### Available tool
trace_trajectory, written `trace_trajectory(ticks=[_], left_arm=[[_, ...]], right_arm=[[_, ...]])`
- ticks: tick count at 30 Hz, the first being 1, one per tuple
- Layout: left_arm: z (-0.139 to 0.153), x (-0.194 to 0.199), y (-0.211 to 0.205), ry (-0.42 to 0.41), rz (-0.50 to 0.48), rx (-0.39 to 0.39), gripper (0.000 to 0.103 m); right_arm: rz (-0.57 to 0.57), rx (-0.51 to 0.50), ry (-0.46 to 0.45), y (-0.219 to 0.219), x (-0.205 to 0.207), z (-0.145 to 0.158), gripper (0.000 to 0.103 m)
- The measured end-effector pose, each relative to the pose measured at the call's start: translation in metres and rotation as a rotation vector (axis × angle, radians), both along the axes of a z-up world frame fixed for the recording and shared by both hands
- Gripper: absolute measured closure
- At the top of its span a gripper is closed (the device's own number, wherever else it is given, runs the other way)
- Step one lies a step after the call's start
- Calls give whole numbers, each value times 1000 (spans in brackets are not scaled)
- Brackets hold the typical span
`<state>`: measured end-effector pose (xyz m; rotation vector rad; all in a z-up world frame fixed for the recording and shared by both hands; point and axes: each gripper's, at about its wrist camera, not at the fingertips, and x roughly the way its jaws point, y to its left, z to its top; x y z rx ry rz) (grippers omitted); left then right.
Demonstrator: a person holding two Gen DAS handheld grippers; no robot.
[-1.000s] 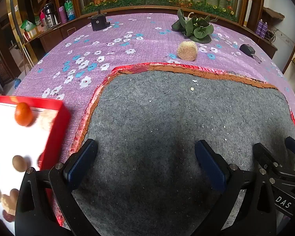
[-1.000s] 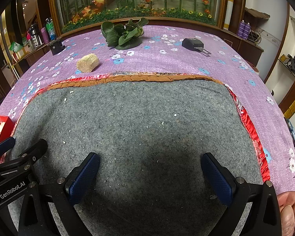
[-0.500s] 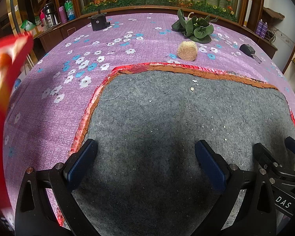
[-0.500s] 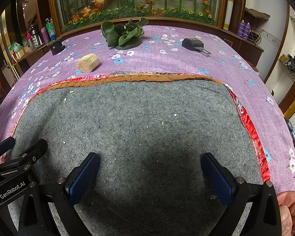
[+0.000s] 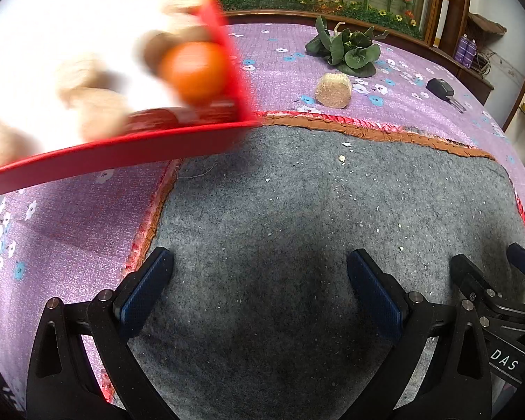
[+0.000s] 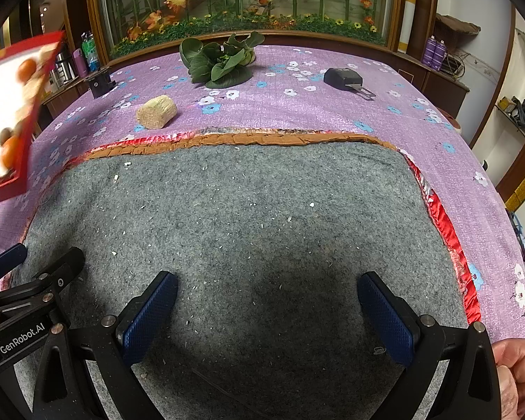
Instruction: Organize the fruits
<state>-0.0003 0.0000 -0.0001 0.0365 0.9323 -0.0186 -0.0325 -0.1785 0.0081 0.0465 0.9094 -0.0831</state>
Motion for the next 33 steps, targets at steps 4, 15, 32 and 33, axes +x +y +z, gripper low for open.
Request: trace_trajectory(ticks=[4, 15, 32, 33], left_arm=[[0, 0, 0, 0, 0, 0, 1], [0, 0, 0, 0, 0, 0, 1], [0, -1, 2, 2, 0, -2, 1], [0, -1, 2, 2, 0, -3, 1]], right_arm=[[0, 0, 0, 0, 0, 0, 0], [0, 0, -1, 0, 0, 0, 0], [0, -2, -3, 0, 1, -1, 0], [0, -3, -5, 0, 0, 0, 0]])
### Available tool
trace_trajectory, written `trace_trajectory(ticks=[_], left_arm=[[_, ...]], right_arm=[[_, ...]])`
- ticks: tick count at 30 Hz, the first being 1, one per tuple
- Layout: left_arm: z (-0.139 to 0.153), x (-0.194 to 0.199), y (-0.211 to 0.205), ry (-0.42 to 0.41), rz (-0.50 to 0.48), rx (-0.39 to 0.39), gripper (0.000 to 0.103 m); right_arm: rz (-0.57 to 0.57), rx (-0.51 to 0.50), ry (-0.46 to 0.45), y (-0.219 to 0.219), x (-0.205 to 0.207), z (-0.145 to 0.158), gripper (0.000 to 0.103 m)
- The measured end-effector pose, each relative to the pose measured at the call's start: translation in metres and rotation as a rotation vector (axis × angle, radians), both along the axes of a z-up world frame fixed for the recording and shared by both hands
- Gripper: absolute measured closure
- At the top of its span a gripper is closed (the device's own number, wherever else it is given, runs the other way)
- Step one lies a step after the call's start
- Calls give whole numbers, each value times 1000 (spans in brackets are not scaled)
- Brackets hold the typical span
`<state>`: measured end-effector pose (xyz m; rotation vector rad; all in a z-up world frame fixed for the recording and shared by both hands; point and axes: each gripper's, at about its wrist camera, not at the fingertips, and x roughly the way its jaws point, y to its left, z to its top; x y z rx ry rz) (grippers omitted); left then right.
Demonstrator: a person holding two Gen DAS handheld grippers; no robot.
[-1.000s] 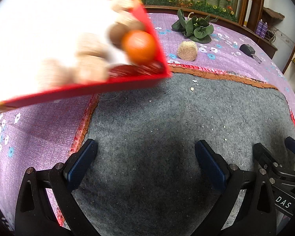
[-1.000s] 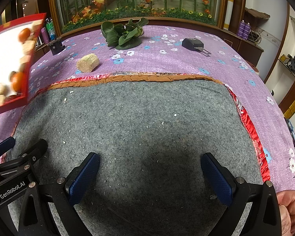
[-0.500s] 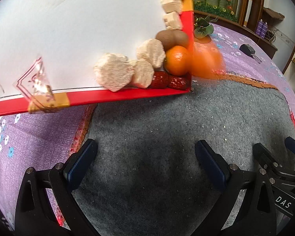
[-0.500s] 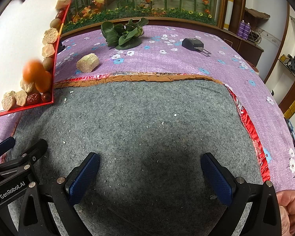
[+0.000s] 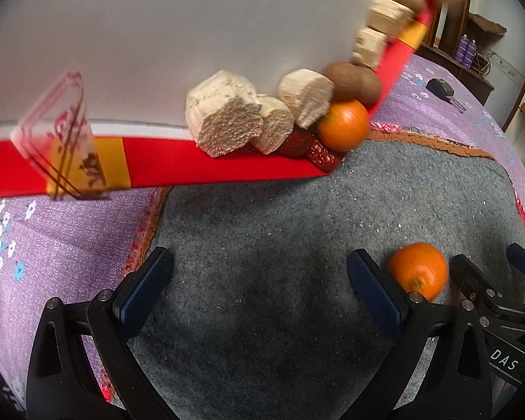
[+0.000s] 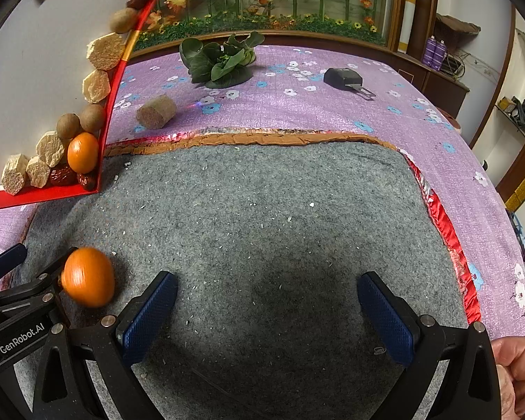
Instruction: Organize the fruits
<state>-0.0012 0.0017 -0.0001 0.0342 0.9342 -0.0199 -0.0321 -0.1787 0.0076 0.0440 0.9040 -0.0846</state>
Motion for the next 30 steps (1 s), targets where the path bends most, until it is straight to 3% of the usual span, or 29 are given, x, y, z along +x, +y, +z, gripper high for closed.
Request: trace_trajectory(ticks=[30], left_arm=[[0, 1, 1, -1, 1, 1, 0]], right_arm=[[0, 2, 12, 1, -2, 0, 0]])
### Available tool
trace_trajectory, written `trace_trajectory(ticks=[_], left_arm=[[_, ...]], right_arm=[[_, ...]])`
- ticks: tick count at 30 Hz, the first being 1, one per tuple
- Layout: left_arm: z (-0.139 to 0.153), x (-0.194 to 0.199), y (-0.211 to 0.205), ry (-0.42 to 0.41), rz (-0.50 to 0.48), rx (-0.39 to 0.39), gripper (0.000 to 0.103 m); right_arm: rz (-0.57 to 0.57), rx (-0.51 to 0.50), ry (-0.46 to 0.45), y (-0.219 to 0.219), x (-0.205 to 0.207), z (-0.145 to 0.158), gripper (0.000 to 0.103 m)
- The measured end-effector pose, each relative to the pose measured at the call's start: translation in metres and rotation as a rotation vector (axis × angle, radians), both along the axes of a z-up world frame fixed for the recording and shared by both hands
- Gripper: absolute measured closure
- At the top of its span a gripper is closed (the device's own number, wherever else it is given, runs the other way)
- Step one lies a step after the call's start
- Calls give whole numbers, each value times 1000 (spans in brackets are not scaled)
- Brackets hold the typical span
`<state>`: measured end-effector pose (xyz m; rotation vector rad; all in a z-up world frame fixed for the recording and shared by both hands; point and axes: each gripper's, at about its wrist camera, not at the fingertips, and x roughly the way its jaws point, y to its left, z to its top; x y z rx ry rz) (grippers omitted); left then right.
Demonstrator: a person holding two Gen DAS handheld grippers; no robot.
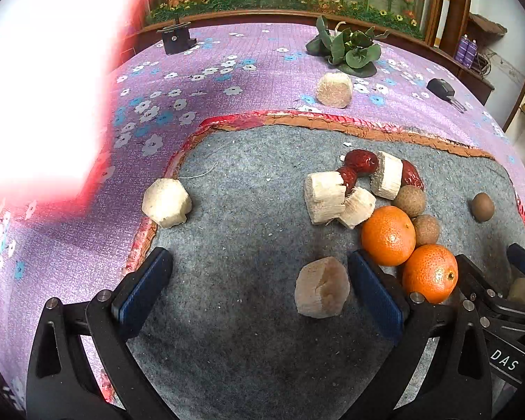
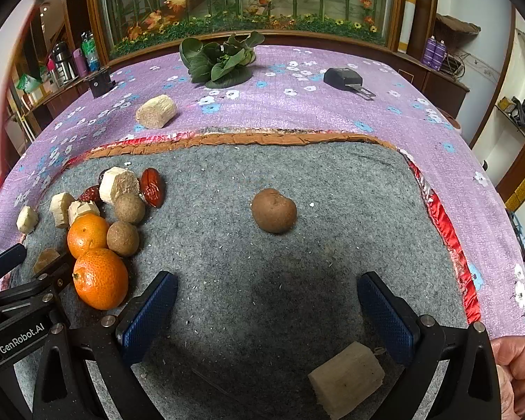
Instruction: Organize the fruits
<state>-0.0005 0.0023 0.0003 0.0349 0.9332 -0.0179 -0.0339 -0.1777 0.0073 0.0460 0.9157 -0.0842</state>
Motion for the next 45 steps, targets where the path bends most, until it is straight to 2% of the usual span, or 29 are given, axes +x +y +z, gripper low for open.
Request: trace_trajectory(ticks=[12, 17, 18, 19, 22, 24, 27, 30, 31, 35, 38, 39, 42, 45], left_arm=[[0, 0, 2, -8, 7, -27, 0], [1, -1, 3, 2, 6, -21, 0], [1, -1, 2, -4, 6, 3, 0], [0, -1, 2, -7, 6, -5, 0], [0, 0, 2, 1, 6, -5, 0], [0, 0, 2, 4, 6, -5, 0], [0, 0, 2, 1, 6, -5, 0], [0, 0, 2, 3, 6, -4, 0], [0, 0, 2, 4, 6, -4, 0], [0, 0, 3, 4, 8, -2, 0], [6, -12, 6, 45, -43, 11, 0], [12, -20, 8, 40, -41, 19, 1], [38, -54, 16, -53, -82, 65, 1], [48, -94, 27, -212, -103, 176, 1]], right_arm=[[0, 3, 30, 0, 0, 0, 0], [0, 2, 22, 0, -1, 0, 0], [0, 2, 20, 0, -1, 1, 0], [0, 6, 49, 0, -1, 1, 0], [-1, -6, 39, 1, 0, 2, 0], [-3, -23, 2, 5, -2, 3, 0], [-3, 19, -94, -1, -4, 1, 0], [-4, 14, -99, 1, -4, 1, 0], [-5, 8, -55, 1, -3, 1, 0], [-6, -2, -41, 1, -3, 0, 0], [-6, 0, -40, 1, -2, 0, 0], [-7, 0, -40, 1, -2, 0, 0], [5, 7, -46, 0, -3, 1, 0], [77, 3, -10, -1, -4, 3, 0]])
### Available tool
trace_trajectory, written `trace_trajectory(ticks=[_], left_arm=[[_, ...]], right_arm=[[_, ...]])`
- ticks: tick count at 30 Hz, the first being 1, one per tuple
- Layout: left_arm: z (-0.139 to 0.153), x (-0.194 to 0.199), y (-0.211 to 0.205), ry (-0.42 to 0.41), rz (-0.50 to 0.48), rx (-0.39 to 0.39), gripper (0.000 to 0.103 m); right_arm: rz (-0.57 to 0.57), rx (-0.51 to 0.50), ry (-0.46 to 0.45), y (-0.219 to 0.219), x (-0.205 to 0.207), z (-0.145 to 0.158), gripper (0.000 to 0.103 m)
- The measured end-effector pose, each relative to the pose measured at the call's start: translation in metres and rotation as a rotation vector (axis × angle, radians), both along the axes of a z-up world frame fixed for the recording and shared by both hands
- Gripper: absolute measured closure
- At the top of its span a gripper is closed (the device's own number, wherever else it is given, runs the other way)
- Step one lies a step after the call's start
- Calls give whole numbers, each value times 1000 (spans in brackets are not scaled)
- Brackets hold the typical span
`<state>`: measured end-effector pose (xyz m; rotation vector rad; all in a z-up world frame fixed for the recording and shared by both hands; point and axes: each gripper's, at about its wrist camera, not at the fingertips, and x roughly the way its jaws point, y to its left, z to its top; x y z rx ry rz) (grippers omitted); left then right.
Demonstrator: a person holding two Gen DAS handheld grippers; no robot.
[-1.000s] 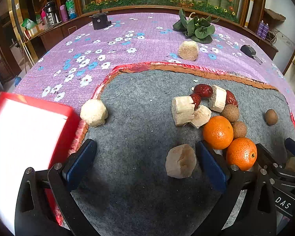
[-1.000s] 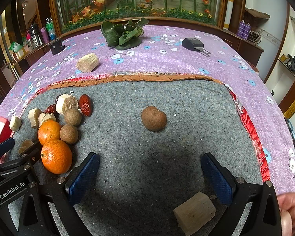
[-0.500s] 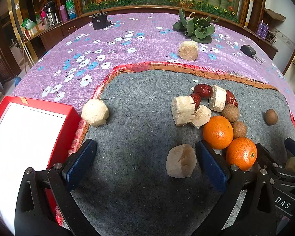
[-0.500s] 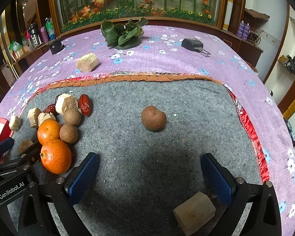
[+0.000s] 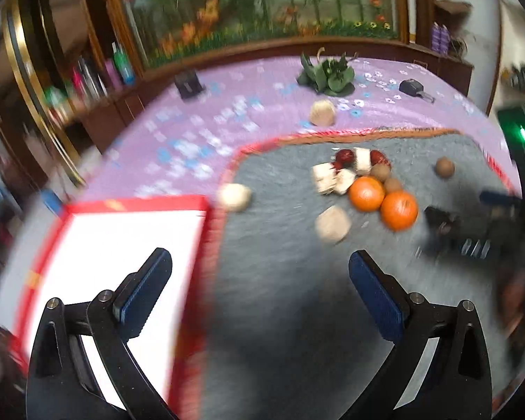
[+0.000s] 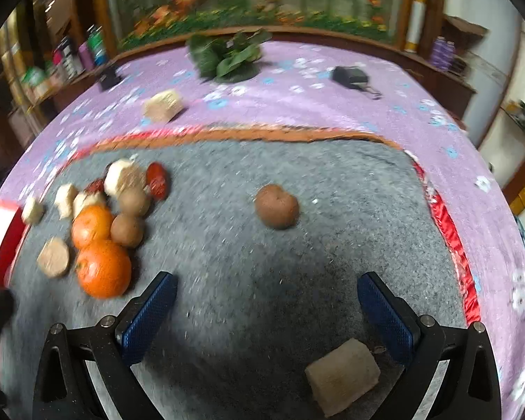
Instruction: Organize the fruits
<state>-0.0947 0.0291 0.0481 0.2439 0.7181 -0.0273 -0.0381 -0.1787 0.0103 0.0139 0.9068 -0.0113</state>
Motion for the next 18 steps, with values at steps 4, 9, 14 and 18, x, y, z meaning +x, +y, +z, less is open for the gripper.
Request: trace_trajectory(ticks=[4, 9, 14, 18], left_arm=[[10, -31, 19, -22, -12, 163, 1], [6, -45, 35, -56, -8, 109, 1], [2, -51, 38, -85, -4, 69, 1], [11, -55, 46, -97, -11, 42, 1]], right_arm=[[57, 148, -31, -10, -23, 11, 5], [255, 107, -139, 34, -45, 40, 5], [286, 94, -85, 80, -30, 39, 32], [243, 60, 46, 83, 2, 11, 53]])
